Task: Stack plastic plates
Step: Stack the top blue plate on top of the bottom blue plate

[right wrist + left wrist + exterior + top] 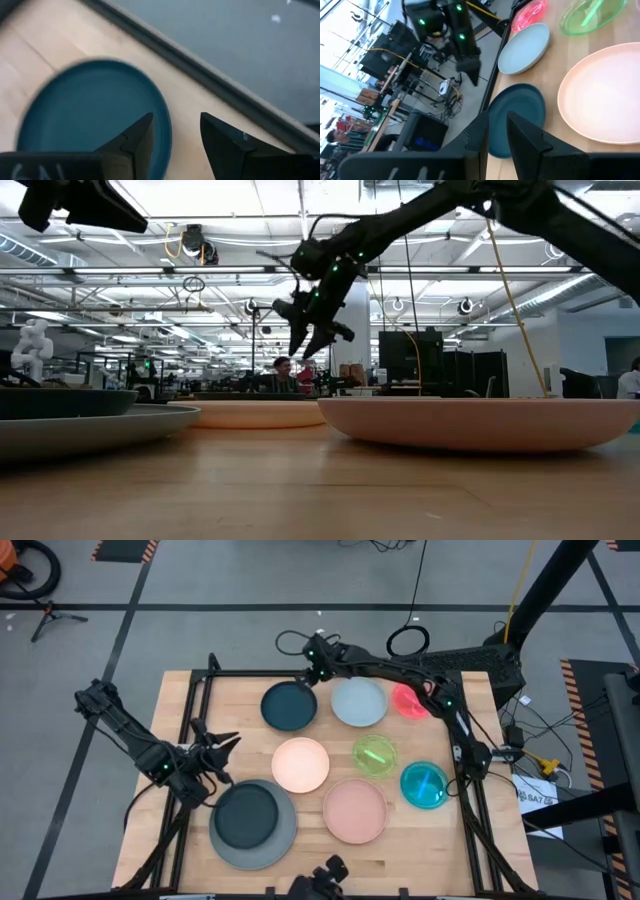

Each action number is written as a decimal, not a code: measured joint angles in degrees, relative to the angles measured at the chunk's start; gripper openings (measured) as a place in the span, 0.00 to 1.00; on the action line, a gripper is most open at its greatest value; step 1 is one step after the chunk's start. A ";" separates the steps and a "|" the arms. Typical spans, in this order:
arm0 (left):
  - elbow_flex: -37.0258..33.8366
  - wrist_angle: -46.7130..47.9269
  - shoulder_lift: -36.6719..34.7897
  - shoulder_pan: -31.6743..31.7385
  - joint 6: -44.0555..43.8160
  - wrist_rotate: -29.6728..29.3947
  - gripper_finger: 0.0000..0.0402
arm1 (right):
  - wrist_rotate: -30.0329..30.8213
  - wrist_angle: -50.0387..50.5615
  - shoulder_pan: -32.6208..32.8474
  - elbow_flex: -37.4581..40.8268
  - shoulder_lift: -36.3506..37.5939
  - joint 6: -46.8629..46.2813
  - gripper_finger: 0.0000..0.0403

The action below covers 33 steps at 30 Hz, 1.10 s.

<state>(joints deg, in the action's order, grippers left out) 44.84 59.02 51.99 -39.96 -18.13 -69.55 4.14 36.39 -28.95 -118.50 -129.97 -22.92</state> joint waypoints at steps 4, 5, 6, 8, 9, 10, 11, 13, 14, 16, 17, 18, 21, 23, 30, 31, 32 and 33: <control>0.00 0.20 -0.03 1.01 0.48 -0.01 0.18 | -0.42 2.77 0.03 -0.81 -1.91 -0.33 0.38; 0.00 0.35 -0.03 1.30 0.47 -0.01 0.18 | -0.62 2.84 0.04 -0.84 -2.10 -0.47 0.38; 0.00 0.47 -0.03 1.57 0.46 -0.01 0.18 | -1.29 3.16 0.04 -0.85 -2.15 -0.82 0.38; 0.00 0.52 -0.03 2.12 0.46 -0.03 0.18 | -1.47 3.92 0.19 -0.85 -2.23 -1.65 0.38; 0.00 0.54 -0.03 2.39 0.48 -0.03 0.18 | -1.47 3.70 0.35 -0.87 -2.41 -1.68 0.38; 0.00 0.52 -0.03 2.66 0.59 -0.03 0.18 | -1.43 3.68 0.46 -0.87 -2.51 -1.65 0.38; 0.00 0.54 -0.03 2.94 0.88 -0.03 0.18 | -1.42 3.89 0.52 -0.87 -2.60 -1.62 0.38; 0.00 0.55 -0.05 3.45 0.96 -0.03 0.18 | -1.39 4.13 0.82 -0.87 -2.84 -1.73 0.38; 0.00 0.55 -0.05 3.68 0.96 -0.03 0.18 | -1.41 3.93 0.96 -0.87 -3.07 -1.83 0.38; 0.00 0.55 -0.05 4.08 0.96 -0.03 0.18 | -1.42 4.09 1.19 -0.87 -3.19 -1.86 0.38; 0.00 0.55 -0.05 4.22 0.96 -0.03 0.18 | -1.30 4.13 1.41 -0.87 -3.65 -1.88 0.38; 0.00 0.55 -0.05 4.39 0.96 -0.03 0.18 | -1.23 3.89 1.60 -0.87 -3.99 -1.88 0.38; 0.02 0.59 -0.05 4.69 1.12 -0.03 0.18 | -1.28 4.07 2.03 -0.83 -5.13 -2.22 0.38; 0.04 0.60 -0.05 4.69 1.11 -0.01 0.18 | -1.36 4.52 2.07 -0.78 -5.69 -3.31 0.38; 0.04 0.74 -0.03 4.69 1.16 0.05 0.18 | -2.82 7.33 2.03 -0.80 -6.05 -4.76 0.38; 0.04 0.75 -0.03 4.69 1.14 0.03 0.18 | -2.98 7.31 2.01 -0.80 -6.05 -4.66 0.38; 0.04 0.74 -0.03 4.69 1.16 0.03 0.18 | -3.37 7.22 1.99 -0.80 -6.05 -4.62 0.38; 0.04 0.75 -0.03 4.69 1.16 0.05 0.18 | -4.45 7.20 1.97 -0.80 -6.05 -4.64 0.38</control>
<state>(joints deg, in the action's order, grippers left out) 44.88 59.77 51.96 -35.27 -16.97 -69.49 -0.30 43.60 -26.98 -119.31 -136.03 -27.56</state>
